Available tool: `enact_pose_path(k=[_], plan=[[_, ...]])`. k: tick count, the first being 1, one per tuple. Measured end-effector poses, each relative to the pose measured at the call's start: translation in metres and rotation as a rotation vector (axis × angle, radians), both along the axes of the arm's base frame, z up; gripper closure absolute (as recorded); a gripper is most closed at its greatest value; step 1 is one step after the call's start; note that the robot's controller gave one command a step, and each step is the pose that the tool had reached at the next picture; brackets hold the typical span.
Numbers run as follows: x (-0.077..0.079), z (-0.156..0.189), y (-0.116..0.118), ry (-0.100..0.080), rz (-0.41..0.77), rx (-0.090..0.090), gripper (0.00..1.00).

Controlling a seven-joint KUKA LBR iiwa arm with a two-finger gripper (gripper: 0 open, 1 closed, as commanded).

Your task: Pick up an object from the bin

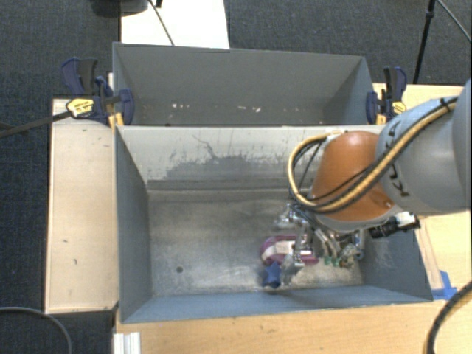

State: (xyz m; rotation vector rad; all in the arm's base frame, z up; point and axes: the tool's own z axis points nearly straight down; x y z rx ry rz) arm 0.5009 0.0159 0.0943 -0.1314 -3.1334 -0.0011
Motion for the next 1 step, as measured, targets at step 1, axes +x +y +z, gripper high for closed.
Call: enact_pose_path(k=[1], plan=[[0.005, -0.001, -0.002, -0.025, -0.005, -0.002, 1.0]])
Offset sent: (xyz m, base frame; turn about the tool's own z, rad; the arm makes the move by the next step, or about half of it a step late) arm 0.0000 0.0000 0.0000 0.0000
